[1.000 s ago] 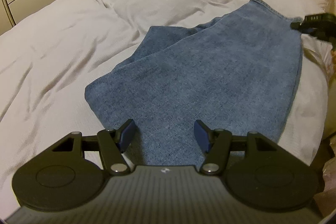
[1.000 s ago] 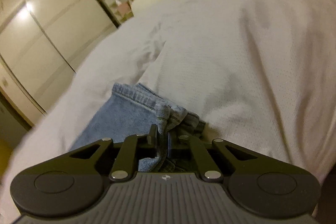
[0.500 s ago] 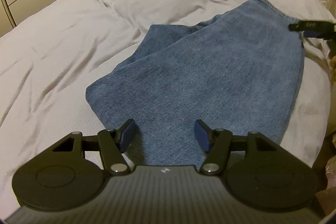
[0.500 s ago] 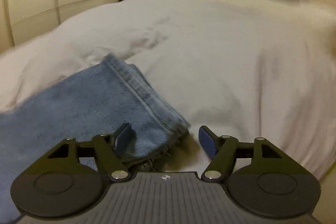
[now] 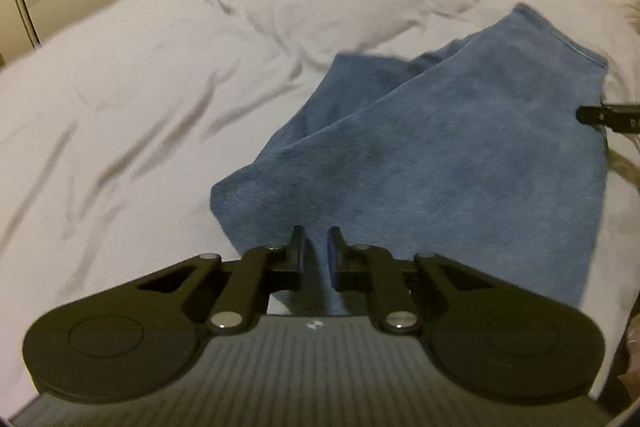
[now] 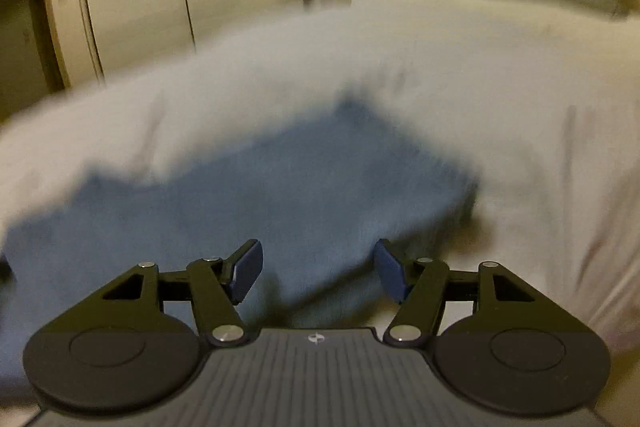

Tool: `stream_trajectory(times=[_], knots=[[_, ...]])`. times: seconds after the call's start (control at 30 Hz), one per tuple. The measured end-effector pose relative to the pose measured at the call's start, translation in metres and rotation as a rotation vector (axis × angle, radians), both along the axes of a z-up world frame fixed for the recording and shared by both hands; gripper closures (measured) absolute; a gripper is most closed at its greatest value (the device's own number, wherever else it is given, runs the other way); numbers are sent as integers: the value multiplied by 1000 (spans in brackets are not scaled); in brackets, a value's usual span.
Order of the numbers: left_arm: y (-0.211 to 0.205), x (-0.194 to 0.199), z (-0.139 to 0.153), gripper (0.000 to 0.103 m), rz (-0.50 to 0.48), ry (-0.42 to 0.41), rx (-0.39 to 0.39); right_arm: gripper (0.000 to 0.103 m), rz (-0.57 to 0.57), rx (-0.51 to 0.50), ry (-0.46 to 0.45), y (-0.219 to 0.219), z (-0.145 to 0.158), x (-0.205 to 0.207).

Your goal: Fold clothes

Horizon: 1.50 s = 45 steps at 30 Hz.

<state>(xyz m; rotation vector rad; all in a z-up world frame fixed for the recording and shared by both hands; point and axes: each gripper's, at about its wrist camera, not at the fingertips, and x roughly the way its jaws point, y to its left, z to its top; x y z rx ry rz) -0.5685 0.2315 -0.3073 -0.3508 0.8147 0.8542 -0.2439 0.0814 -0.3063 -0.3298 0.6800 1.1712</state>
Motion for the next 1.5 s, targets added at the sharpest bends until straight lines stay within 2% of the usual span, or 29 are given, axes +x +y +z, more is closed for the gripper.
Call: stream_trajectory(times=[0.13,0.2,0.27,0.37,0.43,0.5,0.6,0.67,0.73,0.8,0.87,0.93,1.03,1.1,1.2,1.3,1.37,1.5], knots=[[-3,-9,16,94,26,-20,41,39,-22,55,-9,-11,16,-12],[-7,-15,23,90,34,-59,66,39,13,107,-4,-23,26,-30],[-3,-11,18,87,42,-44,75,39,68,133,-2,-29,27,-54],[14,-4,-2,89,59,10,49,39,150,72,-9,-18,10,-85],[13,-8,4,90,84,-5,29,38,138,2,-65,-6,-4,-100],[2,-14,15,90,83,-18,64,38,132,20,-64,-9,6,-109],[4,-19,10,83,101,6,63,39,167,104,-13,-24,19,-127],[9,-22,0,69,119,25,44,39,223,127,-11,-32,23,-148],[15,-27,-9,69,144,1,6,39,301,62,16,-23,6,-168],[12,-31,-1,70,172,-3,0,35,304,11,11,-16,-5,-180],[-1,-34,10,73,190,15,25,35,281,1,6,-15,1,-183],[-17,-44,19,73,209,18,16,36,269,26,50,-20,12,-178],[-49,-61,26,73,251,9,-43,36,250,54,37,-39,20,-185],[-74,-70,28,70,271,-3,-84,32,221,37,52,-56,18,-187],[-105,-78,34,67,282,-14,-126,32,184,18,78,-76,15,-188],[-132,-76,47,67,276,3,-107,31,146,15,49,-91,23,-186],[-148,-73,61,58,271,4,-61,29,113,30,33,-100,33,-183],[-178,-68,86,53,228,-6,24,20,62,92,7,-121,61,-177]])
